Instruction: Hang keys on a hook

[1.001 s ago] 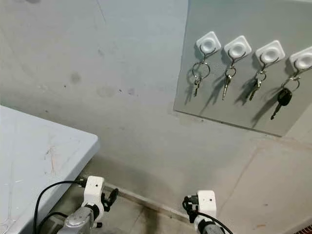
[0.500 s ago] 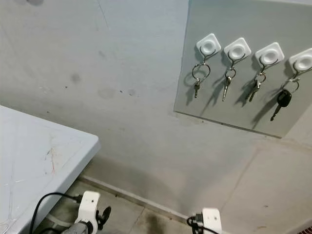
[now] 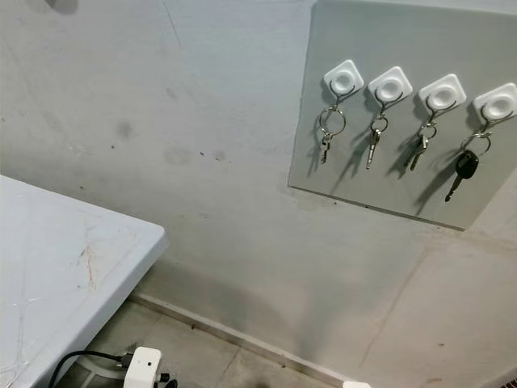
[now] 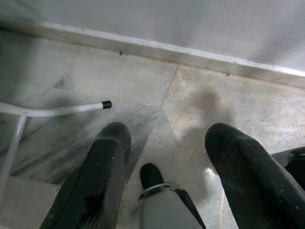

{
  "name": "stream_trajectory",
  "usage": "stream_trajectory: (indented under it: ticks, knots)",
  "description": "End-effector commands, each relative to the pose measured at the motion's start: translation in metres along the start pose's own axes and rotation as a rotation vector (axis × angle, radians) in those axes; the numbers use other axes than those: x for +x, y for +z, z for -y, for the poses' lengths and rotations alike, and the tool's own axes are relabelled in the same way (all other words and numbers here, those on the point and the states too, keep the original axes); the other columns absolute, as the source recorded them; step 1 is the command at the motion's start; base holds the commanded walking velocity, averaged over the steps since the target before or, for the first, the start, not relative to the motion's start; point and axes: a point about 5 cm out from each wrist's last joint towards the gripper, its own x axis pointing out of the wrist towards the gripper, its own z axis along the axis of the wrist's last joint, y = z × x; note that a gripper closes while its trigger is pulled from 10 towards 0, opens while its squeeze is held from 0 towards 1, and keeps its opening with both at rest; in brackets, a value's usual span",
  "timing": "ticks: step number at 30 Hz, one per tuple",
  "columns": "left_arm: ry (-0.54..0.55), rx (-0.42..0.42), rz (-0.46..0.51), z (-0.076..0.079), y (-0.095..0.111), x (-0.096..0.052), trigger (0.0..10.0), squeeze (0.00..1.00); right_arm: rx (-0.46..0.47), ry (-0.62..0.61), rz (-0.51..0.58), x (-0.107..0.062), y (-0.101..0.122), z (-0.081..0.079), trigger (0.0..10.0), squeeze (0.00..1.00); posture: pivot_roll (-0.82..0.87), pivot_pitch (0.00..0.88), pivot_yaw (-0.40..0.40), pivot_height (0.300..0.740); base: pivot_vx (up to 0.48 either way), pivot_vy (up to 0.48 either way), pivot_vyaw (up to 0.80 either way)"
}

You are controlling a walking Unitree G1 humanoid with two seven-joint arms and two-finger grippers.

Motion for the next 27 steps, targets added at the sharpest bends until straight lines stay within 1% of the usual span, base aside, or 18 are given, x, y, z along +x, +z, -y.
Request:
stream_trajectory:
  ticks: [1, 4, 7, 10, 13, 20, 23, 24, 27]
  knots:
    - [0.004, 0.013, 0.010, -0.002, 0.007, 0.002, 10.0, 0.00, -0.008, -0.002, -0.036, 0.000, -0.005, -0.002, 10.0, 0.00, -0.01, 0.000, 0.010, 0.740, 0.000, 0.000, 0.00]
    - [0.004, 0.011, 0.023, -0.002, 0.013, 0.004, 10.0, 0.00, -0.025, -0.002, -0.054, 0.000, -0.006, -0.004, 10.0, 0.00, -0.01, 0.000, 0.009, 0.740, 0.000, 0.000, -0.28]
    - [0.002, 0.012, 0.027, -0.001, 0.016, 0.004, 10.0, 0.00, -0.029, 0.007, -0.060, 0.000, -0.007, -0.007, 10.0, 0.00, -0.01, 0.000, 0.008, 0.740, 0.000, 0.000, -0.72]
    - [-0.009, 0.026, 0.024, 0.001, 0.015, 0.004, 10.0, 0.00, -0.031, 0.024, -0.058, 0.001, -0.007, -0.013, 10.0, 0.00, -0.01, 0.000, 0.008, 0.740, 0.000, 0.000, -0.77]
    - [-0.010, 0.030, 0.016, 0.002, 0.014, 0.004, 10.0, 0.00, -0.043, 0.024, -0.061, 0.001, -0.007, -0.014, 10.0, 0.00, -0.02, 0.000, 0.009, 0.740, 0.000, 0.000, -0.77]
    - [-0.011, 0.016, 0.004, 0.000, 0.007, 0.002, 10.0, 0.00, -0.032, 0.023, -0.063, 0.001, -0.007, -0.014, 10.0, 0.00, -0.02, 0.000, 0.011, 0.740, 0.000, -0.436, -0.77]
    - [0.006, 0.033, -0.005, -0.002, 0.006, 0.002, 10.0, 0.00, -0.034, 0.021, -0.068, 0.001, -0.008, -0.014, 10.0, 0.00, -0.01, 0.000, 0.009, 0.740, 0.000, -0.480, -0.76]
    - [0.011, -0.007, -0.006, -0.003, 0.005, 0.002, 10.0, 0.00, -0.036, 0.019, -0.072, 0.000, -0.009, -0.014, 10.0, 0.00, -0.01, 0.000, 0.008, 0.740, 0.000, 0.000, -0.76]
    - [0.019, -0.021, -0.007, -0.004, 0.005, 0.002, 10.0, 0.00, -0.032, 0.020, -0.078, 0.000, -0.011, -0.014, 10.0, 0.00, -0.01, 0.000, 0.007, 0.740, 0.000, 0.000, -0.75]
